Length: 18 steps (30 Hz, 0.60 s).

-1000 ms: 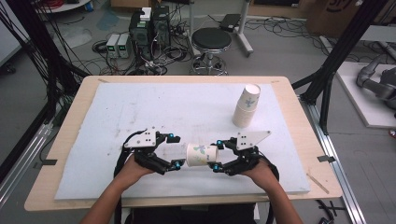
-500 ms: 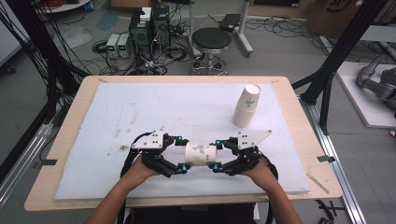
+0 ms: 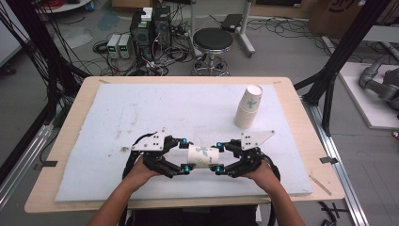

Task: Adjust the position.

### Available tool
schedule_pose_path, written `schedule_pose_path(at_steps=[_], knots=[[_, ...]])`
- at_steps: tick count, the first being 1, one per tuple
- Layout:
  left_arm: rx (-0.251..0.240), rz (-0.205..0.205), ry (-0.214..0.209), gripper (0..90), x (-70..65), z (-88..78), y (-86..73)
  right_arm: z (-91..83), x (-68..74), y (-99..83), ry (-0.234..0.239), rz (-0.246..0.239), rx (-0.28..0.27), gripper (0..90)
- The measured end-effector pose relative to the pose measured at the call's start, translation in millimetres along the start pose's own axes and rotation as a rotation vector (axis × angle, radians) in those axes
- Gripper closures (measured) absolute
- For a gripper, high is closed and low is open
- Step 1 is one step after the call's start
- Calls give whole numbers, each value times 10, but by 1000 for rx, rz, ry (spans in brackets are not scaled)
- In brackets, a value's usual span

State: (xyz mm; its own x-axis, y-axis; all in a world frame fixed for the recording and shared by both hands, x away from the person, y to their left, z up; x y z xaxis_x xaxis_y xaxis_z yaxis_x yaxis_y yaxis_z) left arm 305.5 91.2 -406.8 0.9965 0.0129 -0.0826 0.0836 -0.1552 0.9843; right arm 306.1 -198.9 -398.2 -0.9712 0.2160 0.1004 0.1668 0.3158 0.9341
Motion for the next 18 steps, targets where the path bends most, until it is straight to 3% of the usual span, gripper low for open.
schedule_pose_path(at_steps=[2,4,6,9,18], knots=[[11,-7,0,292,1,-3,28,0,3,3,-1,7,0,360],[21,-17,0,294,8,-13,55,9,13,16,-20,32,4,252],[29,-21,3,296,11,-21,77,23,14,33,-31,48,10,214],[53,-17,9,297,14,-40,106,29,21,47,-46,37,12,212],[185,-3,44,298,21,-100,228,47,47,97,-89,2,38,209]])
Point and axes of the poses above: each handheld gripper's, and its own axes: z roughly forward along the jaws, y roughly out of its top, x roughly to its left, the point moved 1 cm from there along z, roughly forward along the jaws, and after that the axes turned 6 degrees about -y, right-handed, at the moved point
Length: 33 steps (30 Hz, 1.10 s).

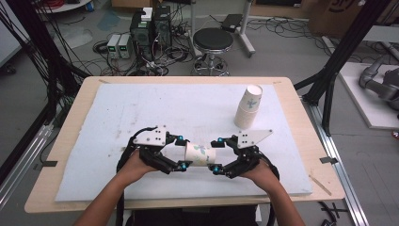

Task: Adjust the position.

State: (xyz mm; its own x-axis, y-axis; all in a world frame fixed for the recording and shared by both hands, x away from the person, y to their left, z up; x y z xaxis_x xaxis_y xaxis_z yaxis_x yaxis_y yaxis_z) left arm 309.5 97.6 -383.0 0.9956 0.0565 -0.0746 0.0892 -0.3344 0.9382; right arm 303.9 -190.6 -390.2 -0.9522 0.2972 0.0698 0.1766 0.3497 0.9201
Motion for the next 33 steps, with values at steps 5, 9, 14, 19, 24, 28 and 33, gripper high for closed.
schedule_pose_path(at_steps=[5,9,14,19,24,28,33], knots=[[52,10,15,298,3,-41,44,41,12,30,-25,-24,18,209],[103,20,32,297,14,-70,80,68,12,61,-40,-41,40,209],[150,23,45,298,24,-94,126,99,24,122,-57,-72,77,209],[217,35,68,298,27,-115,189,155,33,214,-86,-137,148,209],[274,47,87,298,41,-136,260,191,22,286,-98,-170,179,210],[316,53,96,298,54,-142,330,214,21,335,-99,-188,199,210],[385,68,100,298,69,-114,394,243,27,386,-111,-217,231,210]])
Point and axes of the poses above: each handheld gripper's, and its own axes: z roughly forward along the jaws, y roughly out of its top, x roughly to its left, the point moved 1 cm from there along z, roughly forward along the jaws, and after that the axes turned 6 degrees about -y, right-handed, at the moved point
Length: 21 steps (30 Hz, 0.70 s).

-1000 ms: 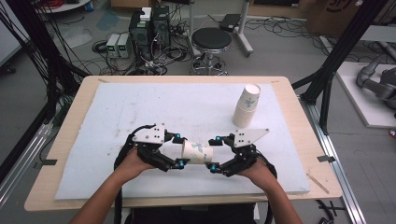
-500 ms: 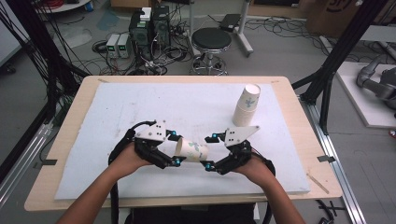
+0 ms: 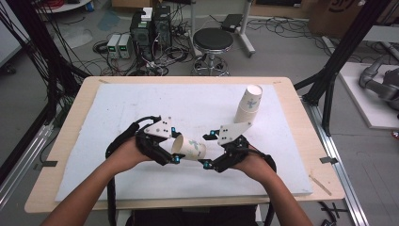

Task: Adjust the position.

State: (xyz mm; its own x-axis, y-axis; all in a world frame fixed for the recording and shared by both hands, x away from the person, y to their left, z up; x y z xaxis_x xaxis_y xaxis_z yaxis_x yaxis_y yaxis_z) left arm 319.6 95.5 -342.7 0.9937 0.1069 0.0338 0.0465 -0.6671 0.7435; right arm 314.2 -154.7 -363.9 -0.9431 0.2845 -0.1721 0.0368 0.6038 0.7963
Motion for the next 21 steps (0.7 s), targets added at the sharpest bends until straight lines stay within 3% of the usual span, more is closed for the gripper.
schedule_pose_path(at_steps=[7,21], knots=[[89,13,9,298,17,40,63,56,9,55,-25,-50,54,211],[144,2,9,297,21,128,109,279,84,147,-54,-133,156,216]])
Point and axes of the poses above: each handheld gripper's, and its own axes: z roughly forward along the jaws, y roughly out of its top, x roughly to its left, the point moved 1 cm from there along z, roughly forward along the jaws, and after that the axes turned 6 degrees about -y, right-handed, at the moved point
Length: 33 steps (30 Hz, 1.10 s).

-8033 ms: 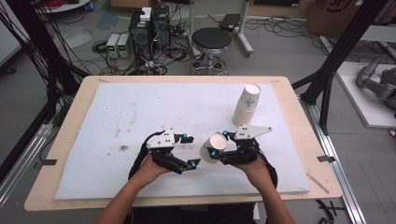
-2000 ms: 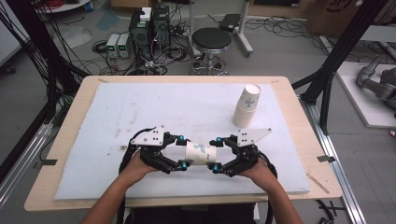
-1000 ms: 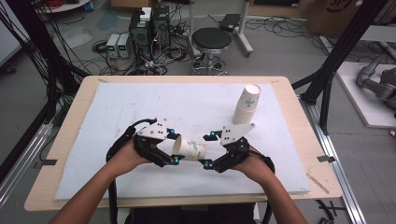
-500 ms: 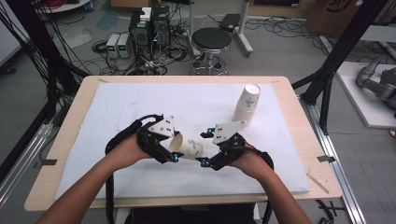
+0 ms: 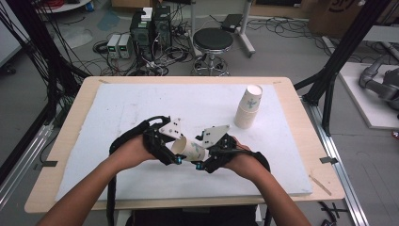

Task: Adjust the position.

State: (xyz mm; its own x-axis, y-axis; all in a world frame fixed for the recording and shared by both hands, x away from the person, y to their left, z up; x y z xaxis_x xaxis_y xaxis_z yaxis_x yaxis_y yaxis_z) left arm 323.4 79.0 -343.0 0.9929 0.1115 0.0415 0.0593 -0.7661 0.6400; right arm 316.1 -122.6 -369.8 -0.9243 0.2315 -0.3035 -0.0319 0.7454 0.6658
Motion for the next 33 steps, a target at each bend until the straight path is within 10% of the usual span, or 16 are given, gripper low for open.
schedule_pose_path(at_steps=[21,33], knots=[[-34,-32,6,282,-6,63,6,172,60,-5,1,13,57,368],[-265,-63,1,182,7,-54,-151,100,10,-119,-7,49,42,365]])
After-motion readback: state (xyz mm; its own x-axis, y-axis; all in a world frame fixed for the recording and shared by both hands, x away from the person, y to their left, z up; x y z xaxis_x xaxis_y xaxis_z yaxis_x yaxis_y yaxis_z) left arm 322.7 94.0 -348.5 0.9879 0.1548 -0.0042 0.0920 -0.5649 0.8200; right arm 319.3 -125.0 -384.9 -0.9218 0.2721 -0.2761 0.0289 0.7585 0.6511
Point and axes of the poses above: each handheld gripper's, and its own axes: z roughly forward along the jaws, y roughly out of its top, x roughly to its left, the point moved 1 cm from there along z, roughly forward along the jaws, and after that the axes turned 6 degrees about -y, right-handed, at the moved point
